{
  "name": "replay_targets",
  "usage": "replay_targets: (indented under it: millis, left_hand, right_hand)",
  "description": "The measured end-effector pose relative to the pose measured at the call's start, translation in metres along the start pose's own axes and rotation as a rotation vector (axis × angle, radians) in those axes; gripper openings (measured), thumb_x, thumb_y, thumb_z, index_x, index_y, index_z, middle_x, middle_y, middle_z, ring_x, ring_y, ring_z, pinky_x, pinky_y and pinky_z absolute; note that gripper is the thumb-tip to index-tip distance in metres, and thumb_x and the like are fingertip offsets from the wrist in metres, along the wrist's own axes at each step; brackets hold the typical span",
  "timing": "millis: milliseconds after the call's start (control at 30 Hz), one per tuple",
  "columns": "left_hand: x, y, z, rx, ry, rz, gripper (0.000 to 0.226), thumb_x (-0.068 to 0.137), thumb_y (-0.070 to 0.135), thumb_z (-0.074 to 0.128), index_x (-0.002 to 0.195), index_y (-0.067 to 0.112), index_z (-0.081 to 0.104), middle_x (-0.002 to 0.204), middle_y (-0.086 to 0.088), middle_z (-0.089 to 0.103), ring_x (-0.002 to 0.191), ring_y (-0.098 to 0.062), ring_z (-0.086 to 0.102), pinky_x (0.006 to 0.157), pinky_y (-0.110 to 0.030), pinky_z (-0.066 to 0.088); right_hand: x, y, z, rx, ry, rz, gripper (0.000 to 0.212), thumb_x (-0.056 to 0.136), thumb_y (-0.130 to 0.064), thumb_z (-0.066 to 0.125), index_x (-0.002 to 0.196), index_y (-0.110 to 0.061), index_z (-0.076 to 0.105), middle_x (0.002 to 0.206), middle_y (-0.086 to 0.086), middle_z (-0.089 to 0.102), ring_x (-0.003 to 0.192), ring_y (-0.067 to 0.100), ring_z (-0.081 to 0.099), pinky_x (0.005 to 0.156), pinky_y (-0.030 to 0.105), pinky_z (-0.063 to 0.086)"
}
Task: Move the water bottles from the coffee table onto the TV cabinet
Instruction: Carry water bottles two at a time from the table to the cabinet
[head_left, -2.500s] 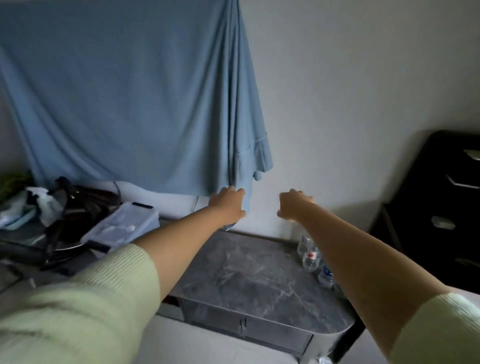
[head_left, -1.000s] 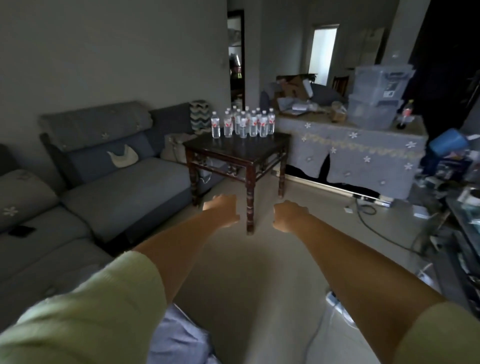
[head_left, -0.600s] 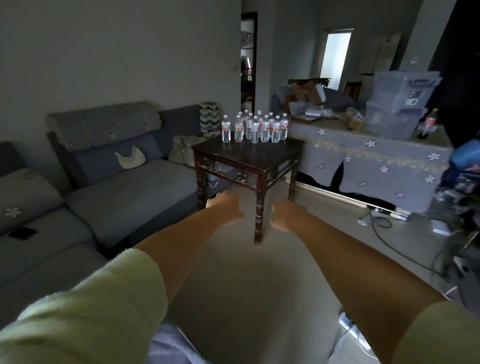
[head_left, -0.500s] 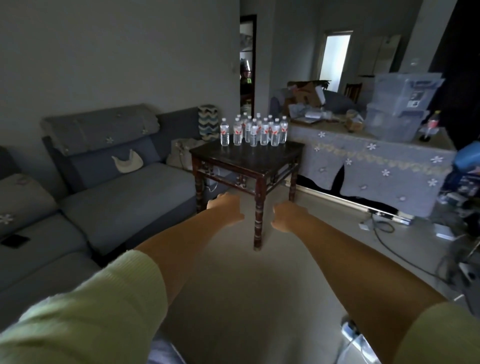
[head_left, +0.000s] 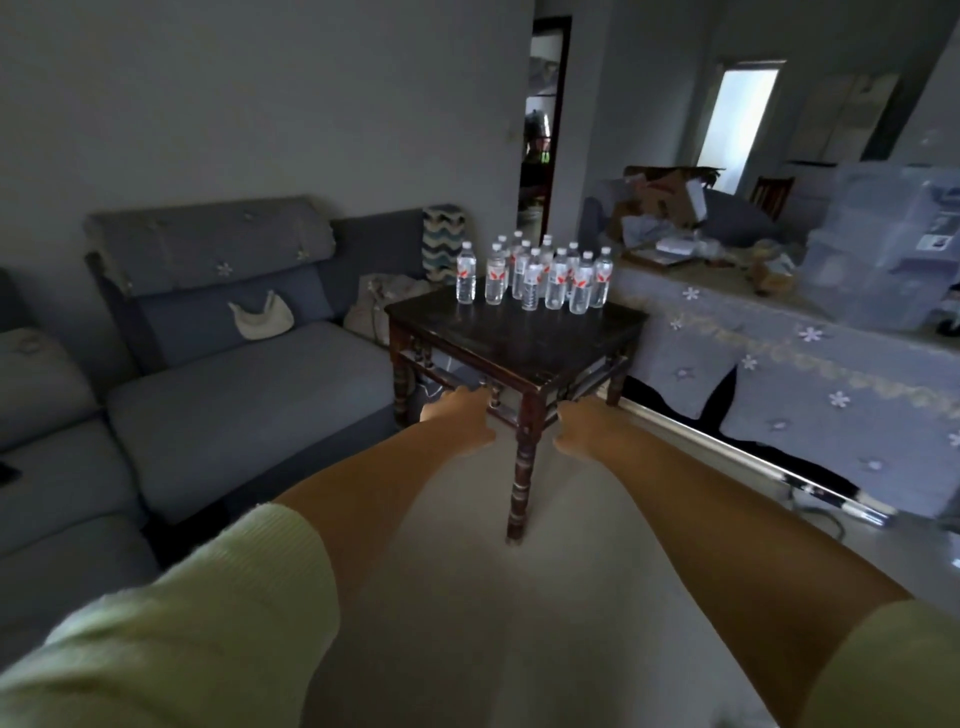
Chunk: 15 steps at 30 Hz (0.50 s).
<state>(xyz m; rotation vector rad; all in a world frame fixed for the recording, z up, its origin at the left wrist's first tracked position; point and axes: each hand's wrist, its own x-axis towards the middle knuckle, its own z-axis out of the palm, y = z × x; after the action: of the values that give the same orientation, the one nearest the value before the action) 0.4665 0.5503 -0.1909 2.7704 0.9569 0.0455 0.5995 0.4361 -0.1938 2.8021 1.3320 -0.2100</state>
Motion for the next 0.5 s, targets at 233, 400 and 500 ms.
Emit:
replay_targets:
  millis: [233,400,500]
  left_hand:
    - [0.085,-0.038,0.015,-0.035,-0.040,-0.084,0.057,0.089,0.030,0.058,0.142,0.017,0.040,0.142,-0.009,0.045,0.130,-0.030,0.044,0.101,-0.044,0.045]
    - [0.172,-0.063,0.011,-0.005,-0.030,-0.059,0.051,0.087,0.028,0.057,0.135,0.018,0.044,0.136,-0.009,0.048,0.126,-0.031,0.046,0.098,-0.045,0.046]
    - [0.233,-0.087,0.002,-0.005,-0.033,-0.039,0.049,0.084,0.032,0.058,0.130,0.020,0.048,0.130,-0.008,0.051,0.125,-0.032,0.047,0.100,-0.047,0.044]
  right_hand:
    - [0.093,-0.016,0.015,-0.001,-0.069,-0.053,0.044,0.094,-0.027,0.051,0.135,-0.012,0.046,0.139,0.014,0.047,0.127,0.033,0.048,0.103,0.045,0.043]
    - [0.185,-0.013,-0.001,-0.001,-0.037,-0.045,0.045,0.092,-0.032,0.052,0.131,-0.012,0.048,0.136,0.016,0.050,0.125,0.037,0.049,0.103,0.048,0.042]
    - [0.249,-0.021,-0.013,0.013,-0.034,-0.019,0.044,0.091,-0.032,0.054,0.130,-0.013,0.049,0.135,0.015,0.049,0.125,0.036,0.049,0.104,0.048,0.042]
